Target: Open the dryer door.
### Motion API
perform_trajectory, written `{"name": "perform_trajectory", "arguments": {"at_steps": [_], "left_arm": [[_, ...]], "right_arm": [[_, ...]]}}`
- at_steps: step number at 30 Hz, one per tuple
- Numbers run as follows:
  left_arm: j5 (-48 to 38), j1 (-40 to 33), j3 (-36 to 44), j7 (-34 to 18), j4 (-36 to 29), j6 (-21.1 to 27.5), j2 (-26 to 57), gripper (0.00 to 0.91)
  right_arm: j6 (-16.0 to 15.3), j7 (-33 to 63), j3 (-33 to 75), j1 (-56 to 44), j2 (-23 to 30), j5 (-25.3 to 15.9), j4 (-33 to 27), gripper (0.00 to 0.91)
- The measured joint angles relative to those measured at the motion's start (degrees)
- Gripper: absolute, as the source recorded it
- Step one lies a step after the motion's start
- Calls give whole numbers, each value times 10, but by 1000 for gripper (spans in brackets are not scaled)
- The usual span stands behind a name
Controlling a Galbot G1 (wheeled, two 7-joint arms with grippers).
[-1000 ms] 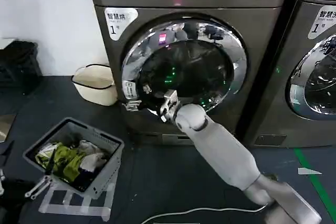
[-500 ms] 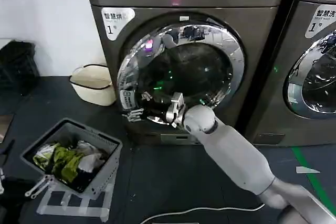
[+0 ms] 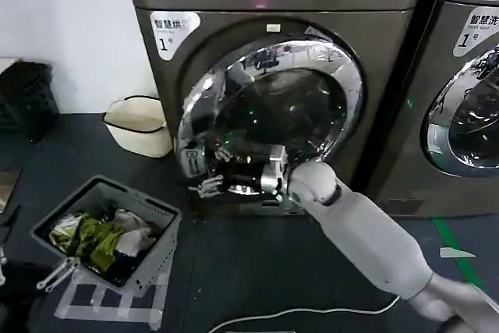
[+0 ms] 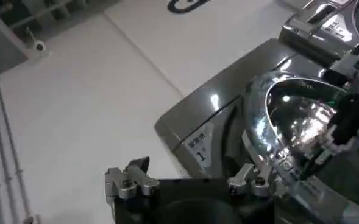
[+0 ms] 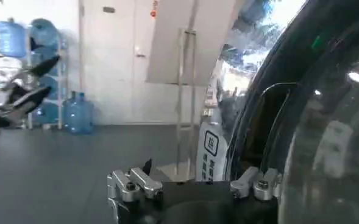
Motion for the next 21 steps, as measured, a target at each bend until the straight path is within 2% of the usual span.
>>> {"name": "perform_trajectory", "arguments": {"at_steps": [10,21], "left_arm": [[7,-33,-4,-6,14,56,35,907],[39,-89,27,-26,44,112,92,907]], "right_arm": [[0,-6,4,-17,-37,12,46,907],[-7,-31,21,-40,-72,15,91,907]]}}
